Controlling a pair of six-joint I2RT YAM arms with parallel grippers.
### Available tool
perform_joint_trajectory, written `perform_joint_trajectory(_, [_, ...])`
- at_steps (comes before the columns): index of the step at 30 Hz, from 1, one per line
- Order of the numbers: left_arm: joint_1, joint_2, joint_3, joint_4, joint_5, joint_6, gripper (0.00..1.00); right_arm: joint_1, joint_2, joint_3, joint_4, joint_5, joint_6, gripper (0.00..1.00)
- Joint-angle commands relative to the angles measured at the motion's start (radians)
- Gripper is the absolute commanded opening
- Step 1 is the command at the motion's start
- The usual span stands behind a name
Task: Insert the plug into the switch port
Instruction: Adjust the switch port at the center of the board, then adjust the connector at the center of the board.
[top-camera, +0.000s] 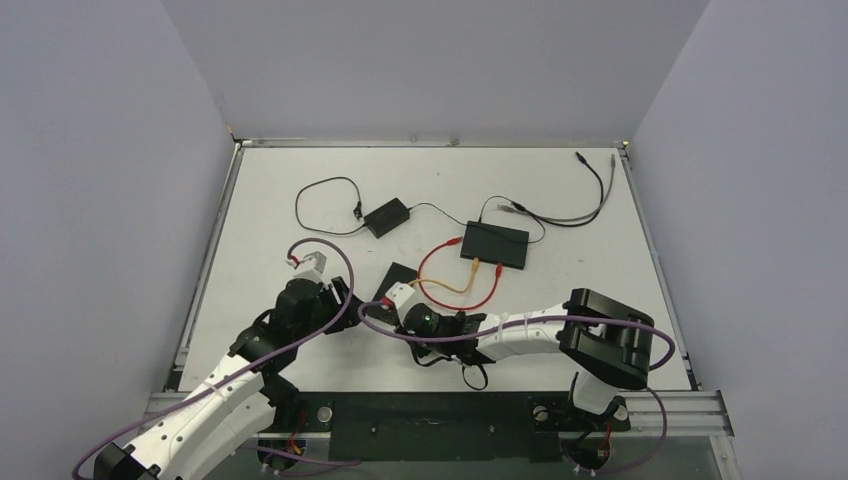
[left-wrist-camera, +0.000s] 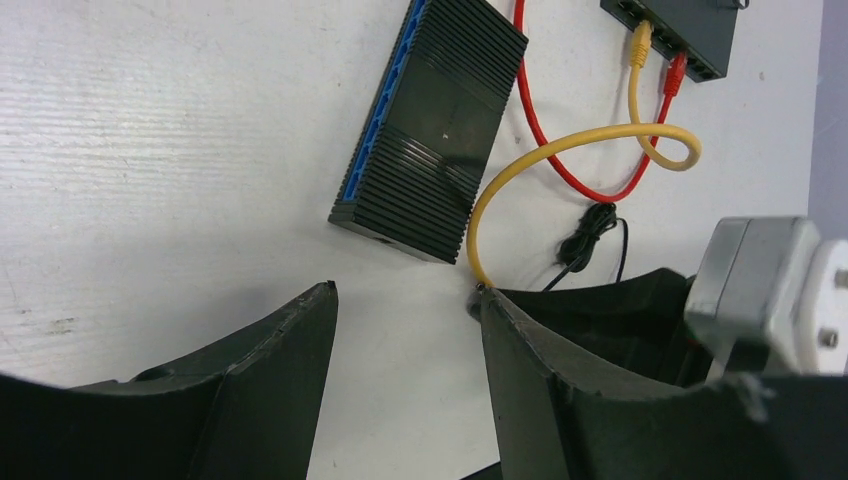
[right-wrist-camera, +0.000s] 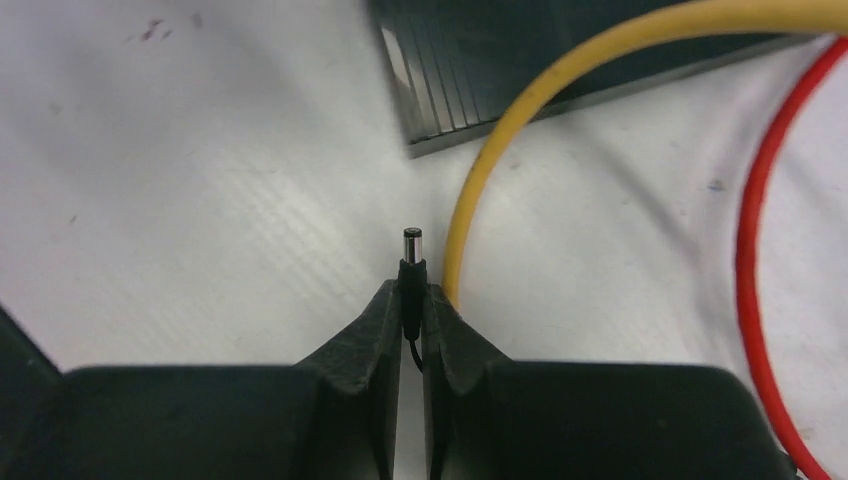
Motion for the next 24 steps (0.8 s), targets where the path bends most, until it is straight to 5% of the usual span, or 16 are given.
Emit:
perform_joint_trajectory(1, [0.024,0.041,0.063,0.078,-0.005,0.05,0.52,-0.066,0.03,-0.047,-0.055,0.095,0.123,0.0])
perform_joint_trajectory(13, [0.111,0.278,0.143,0.268,0.131,0.111,0.52,-0.373,-0.003,-0.176,0.141,0.094,0.268,0.0])
perform_joint_trajectory(24, [0.131,0.574,0.259,0.462,0.163,0.175,0.52,-0.199,-0.161,-0.12,0.038,0.286,0.229,0.0])
